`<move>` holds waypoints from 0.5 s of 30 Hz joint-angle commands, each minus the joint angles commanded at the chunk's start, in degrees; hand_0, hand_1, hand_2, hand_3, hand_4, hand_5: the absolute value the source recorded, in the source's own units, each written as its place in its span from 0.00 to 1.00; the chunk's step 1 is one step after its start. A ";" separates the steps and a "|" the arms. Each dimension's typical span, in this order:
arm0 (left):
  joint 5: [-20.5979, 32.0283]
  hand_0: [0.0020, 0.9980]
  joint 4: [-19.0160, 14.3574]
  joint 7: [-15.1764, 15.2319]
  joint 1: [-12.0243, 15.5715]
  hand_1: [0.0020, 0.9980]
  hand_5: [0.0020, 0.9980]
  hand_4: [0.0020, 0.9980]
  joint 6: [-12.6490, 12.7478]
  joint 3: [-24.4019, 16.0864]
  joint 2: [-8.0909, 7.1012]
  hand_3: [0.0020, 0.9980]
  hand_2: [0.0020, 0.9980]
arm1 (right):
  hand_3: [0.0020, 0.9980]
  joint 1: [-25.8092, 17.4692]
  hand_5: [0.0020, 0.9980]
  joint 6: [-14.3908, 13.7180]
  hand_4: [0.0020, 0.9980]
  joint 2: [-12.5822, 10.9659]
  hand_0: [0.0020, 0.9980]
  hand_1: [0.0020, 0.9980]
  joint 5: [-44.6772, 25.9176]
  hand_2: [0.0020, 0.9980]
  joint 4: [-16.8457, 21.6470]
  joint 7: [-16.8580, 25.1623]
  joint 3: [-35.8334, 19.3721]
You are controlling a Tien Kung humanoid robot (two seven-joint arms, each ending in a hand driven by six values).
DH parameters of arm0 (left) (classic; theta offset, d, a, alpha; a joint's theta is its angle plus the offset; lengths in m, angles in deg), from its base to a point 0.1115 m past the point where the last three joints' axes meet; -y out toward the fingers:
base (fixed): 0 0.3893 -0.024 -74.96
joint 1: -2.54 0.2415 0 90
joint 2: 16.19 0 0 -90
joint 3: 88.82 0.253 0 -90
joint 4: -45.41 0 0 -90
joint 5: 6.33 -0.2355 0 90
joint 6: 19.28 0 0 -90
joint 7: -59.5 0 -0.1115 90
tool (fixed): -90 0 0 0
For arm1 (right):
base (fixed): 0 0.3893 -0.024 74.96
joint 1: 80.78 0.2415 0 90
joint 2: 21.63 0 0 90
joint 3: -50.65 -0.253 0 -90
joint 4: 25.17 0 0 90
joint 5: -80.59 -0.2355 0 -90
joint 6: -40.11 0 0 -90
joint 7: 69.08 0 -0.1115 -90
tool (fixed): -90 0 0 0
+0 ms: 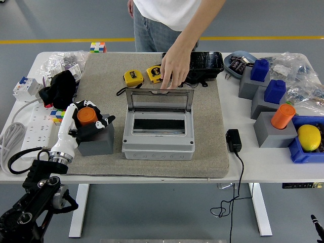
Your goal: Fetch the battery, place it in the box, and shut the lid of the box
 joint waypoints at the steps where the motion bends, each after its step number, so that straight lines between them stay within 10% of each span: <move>1: 0.10 0.02 -0.02 0.04 -0.07 0.00 0.00 1.00 0.13 0.05 -0.01 0.06 0.05 | 0.87 0.01 1.00 0.00 1.00 0.00 0.88 0.88 -0.03 0.84 0.00 0.00 0.03; 15: -0.02 0.02 -0.99 0.04 -1.79 0.00 0.00 1.00 0.83 -0.11 -0.22 0.05 0.05 | 0.87 0.11 1.00 0.00 1.00 0.01 0.88 0.88 -0.11 0.83 0.00 0.06 0.05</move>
